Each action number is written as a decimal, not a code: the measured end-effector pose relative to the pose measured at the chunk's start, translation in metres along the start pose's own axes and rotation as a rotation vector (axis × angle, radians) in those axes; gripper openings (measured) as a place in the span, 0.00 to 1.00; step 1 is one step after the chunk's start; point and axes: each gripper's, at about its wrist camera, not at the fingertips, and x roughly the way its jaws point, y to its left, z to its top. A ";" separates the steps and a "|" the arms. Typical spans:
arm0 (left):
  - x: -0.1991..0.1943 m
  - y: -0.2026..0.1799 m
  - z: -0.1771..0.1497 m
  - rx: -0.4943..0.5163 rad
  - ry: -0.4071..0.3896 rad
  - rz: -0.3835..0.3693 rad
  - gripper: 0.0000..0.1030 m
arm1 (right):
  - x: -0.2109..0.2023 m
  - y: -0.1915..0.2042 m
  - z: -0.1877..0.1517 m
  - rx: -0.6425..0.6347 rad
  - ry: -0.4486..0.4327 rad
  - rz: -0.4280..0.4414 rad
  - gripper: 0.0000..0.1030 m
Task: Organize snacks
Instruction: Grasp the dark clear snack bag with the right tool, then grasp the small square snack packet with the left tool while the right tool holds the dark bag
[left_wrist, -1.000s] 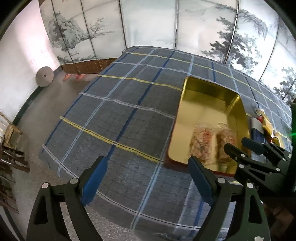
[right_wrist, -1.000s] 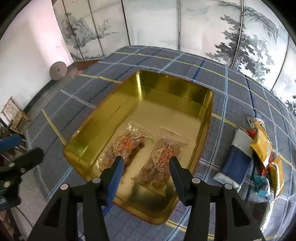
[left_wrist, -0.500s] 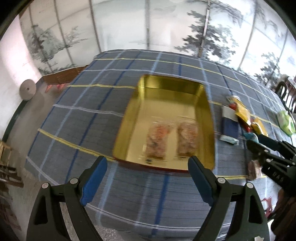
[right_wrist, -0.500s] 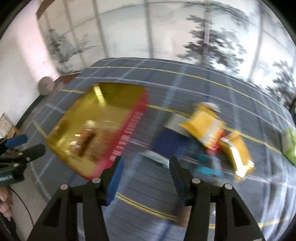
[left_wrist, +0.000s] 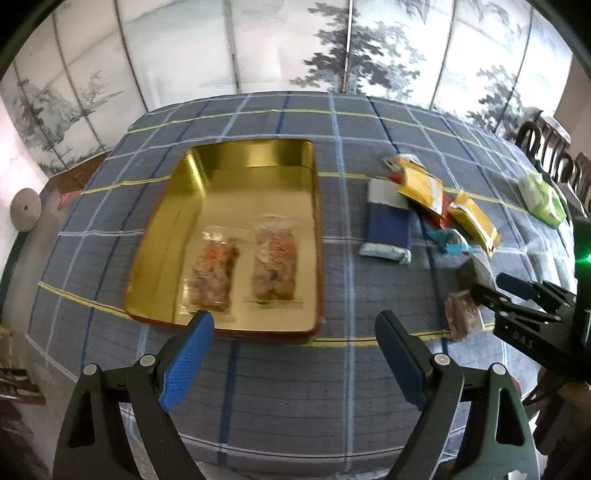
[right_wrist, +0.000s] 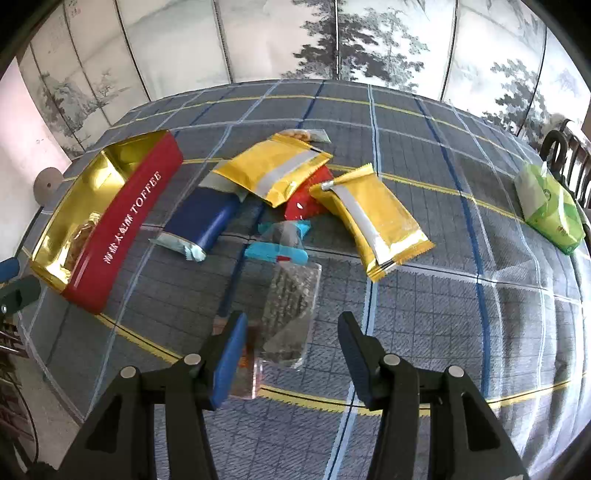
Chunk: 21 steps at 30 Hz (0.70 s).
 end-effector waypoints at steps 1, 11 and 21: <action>0.001 -0.004 -0.001 0.007 0.003 -0.005 0.84 | 0.002 0.000 -0.001 0.002 0.004 0.003 0.51; 0.017 -0.035 -0.005 0.038 0.043 -0.023 0.84 | 0.009 -0.004 0.000 -0.004 -0.019 0.056 0.31; 0.027 -0.073 -0.009 0.082 0.073 -0.047 0.84 | 0.006 -0.007 -0.003 -0.072 -0.043 0.040 0.27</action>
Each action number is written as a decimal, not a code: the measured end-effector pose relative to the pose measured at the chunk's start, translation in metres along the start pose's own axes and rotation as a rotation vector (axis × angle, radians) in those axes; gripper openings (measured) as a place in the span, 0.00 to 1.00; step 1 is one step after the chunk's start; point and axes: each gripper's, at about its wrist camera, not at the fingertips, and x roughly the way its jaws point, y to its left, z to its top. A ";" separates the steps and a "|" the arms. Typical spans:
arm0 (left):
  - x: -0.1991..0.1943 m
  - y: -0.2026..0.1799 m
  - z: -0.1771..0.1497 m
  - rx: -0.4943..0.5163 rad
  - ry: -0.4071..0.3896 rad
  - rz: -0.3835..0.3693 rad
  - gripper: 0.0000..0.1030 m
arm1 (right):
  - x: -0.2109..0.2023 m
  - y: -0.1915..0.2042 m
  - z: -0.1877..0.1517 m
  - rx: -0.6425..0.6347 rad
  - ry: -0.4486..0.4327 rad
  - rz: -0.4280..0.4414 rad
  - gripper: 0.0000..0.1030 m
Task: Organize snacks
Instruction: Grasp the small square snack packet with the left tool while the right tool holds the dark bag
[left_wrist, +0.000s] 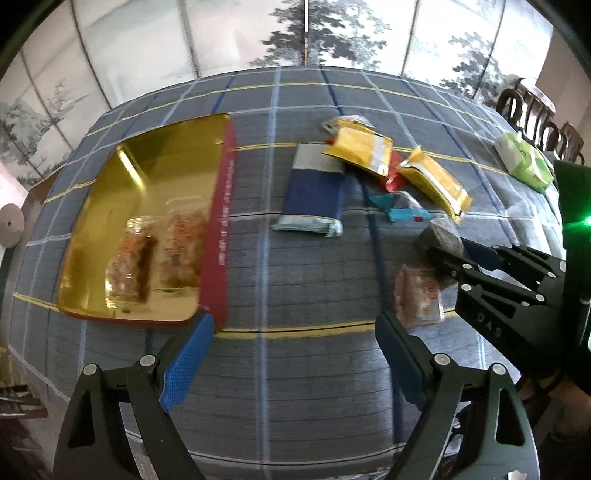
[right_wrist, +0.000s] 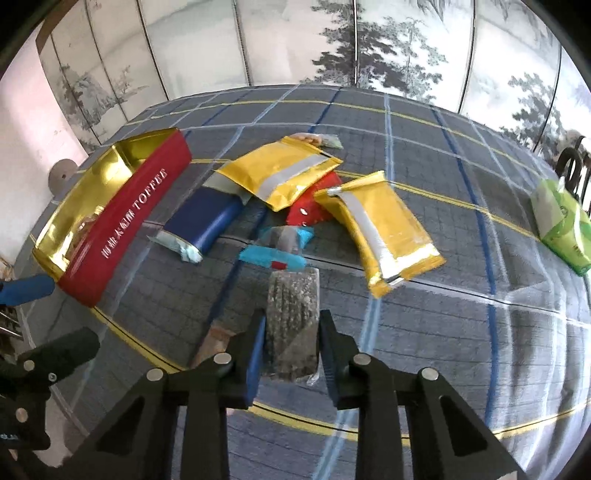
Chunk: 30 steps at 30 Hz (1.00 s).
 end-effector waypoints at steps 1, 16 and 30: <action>0.001 -0.005 0.000 0.008 0.001 -0.002 0.84 | -0.002 -0.003 -0.002 -0.003 -0.002 -0.005 0.27; 0.024 -0.072 0.008 0.129 0.029 -0.081 0.84 | -0.019 -0.061 -0.026 0.064 -0.015 -0.066 0.27; 0.056 -0.076 0.009 0.123 0.085 -0.083 0.61 | -0.021 -0.063 -0.028 0.085 -0.024 -0.054 0.27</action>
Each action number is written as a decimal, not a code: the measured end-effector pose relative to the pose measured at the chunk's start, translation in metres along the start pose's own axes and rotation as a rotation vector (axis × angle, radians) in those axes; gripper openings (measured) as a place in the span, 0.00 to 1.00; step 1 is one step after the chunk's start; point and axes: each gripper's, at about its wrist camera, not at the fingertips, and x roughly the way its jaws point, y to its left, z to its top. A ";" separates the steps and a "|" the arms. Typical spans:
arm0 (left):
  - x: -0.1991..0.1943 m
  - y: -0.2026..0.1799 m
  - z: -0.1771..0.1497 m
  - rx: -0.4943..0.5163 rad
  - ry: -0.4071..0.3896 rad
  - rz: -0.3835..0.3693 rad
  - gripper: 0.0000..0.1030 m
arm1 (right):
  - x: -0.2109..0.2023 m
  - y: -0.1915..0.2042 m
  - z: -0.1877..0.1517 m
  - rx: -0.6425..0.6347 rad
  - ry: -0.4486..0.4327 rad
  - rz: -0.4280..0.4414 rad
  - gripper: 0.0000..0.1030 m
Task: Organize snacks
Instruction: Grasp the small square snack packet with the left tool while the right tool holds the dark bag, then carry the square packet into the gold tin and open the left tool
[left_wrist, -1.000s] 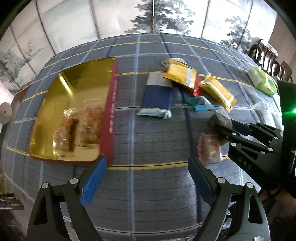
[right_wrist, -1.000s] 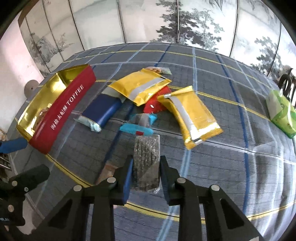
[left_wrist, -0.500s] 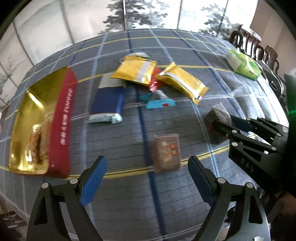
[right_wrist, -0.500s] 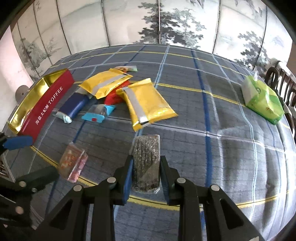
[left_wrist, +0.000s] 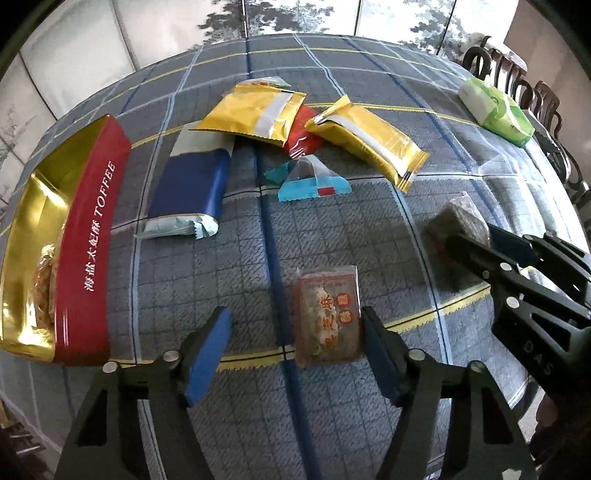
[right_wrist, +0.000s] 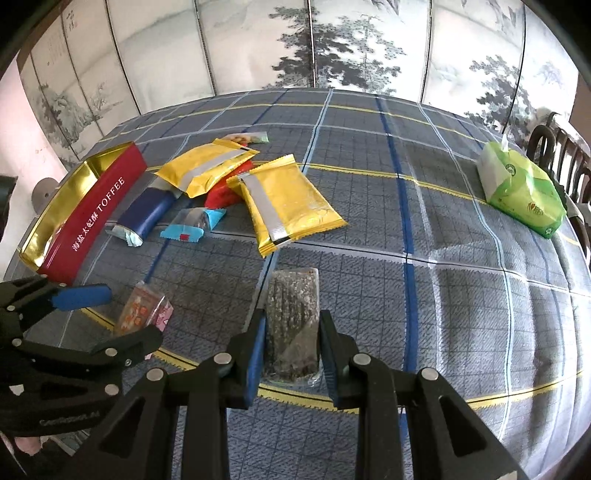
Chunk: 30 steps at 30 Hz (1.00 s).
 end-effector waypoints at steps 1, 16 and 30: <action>0.001 -0.001 0.000 0.003 0.003 0.000 0.60 | 0.000 0.000 0.000 0.000 0.000 0.000 0.27; -0.005 0.009 -0.001 -0.007 -0.009 -0.021 0.27 | 0.001 0.001 -0.001 -0.001 0.007 -0.002 0.27; -0.030 0.019 -0.005 0.025 -0.051 -0.001 0.27 | 0.007 0.004 -0.003 0.003 0.030 -0.020 0.27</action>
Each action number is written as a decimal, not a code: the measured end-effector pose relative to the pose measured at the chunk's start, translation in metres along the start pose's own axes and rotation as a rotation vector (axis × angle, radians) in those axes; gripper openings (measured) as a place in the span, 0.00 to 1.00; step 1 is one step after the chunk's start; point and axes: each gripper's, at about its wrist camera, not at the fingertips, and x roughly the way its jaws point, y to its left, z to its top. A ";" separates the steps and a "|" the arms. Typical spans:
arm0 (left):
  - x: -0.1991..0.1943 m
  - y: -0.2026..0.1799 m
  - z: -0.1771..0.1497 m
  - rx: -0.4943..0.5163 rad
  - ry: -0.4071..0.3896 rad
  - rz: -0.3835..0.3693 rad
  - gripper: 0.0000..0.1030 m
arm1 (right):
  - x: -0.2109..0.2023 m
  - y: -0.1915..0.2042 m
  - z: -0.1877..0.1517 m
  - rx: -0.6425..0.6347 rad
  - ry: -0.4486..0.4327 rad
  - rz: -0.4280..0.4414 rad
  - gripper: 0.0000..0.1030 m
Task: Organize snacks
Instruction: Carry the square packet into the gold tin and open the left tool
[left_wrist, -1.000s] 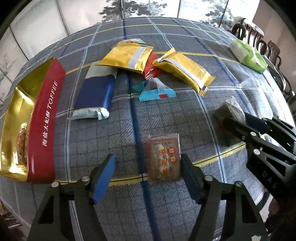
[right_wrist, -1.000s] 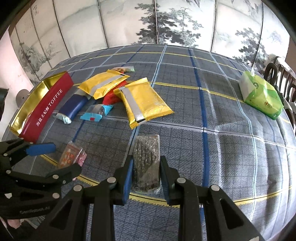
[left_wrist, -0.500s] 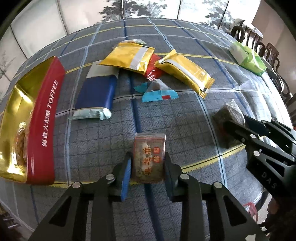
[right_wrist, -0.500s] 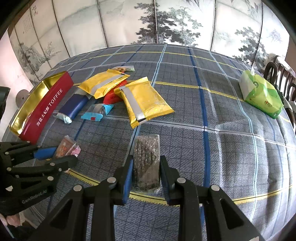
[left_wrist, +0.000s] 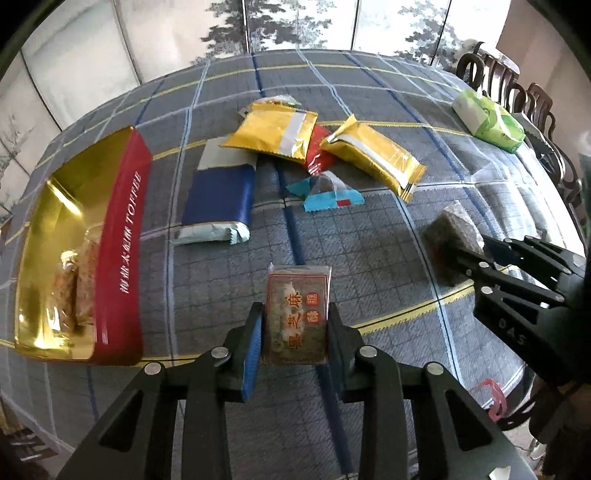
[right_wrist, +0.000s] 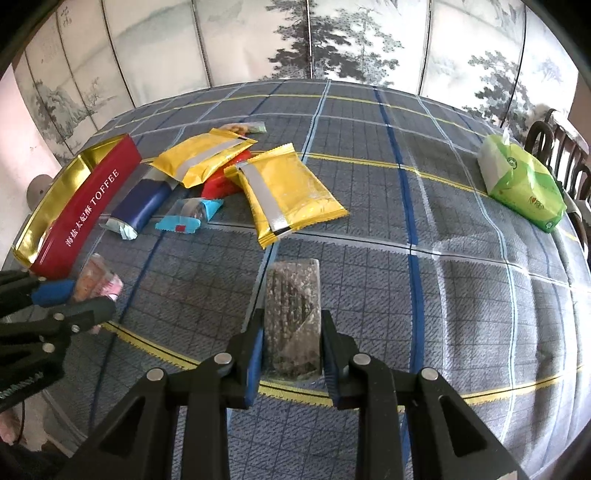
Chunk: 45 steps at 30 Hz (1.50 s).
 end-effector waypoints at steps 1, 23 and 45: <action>-0.003 0.001 0.000 0.001 -0.005 0.004 0.27 | 0.000 0.001 0.000 -0.002 0.000 -0.003 0.27; -0.055 0.121 0.011 -0.150 -0.104 0.191 0.27 | 0.005 0.004 0.001 0.024 0.011 -0.034 0.26; -0.015 0.218 -0.015 -0.250 0.014 0.295 0.27 | 0.008 0.011 0.004 0.056 0.025 -0.073 0.26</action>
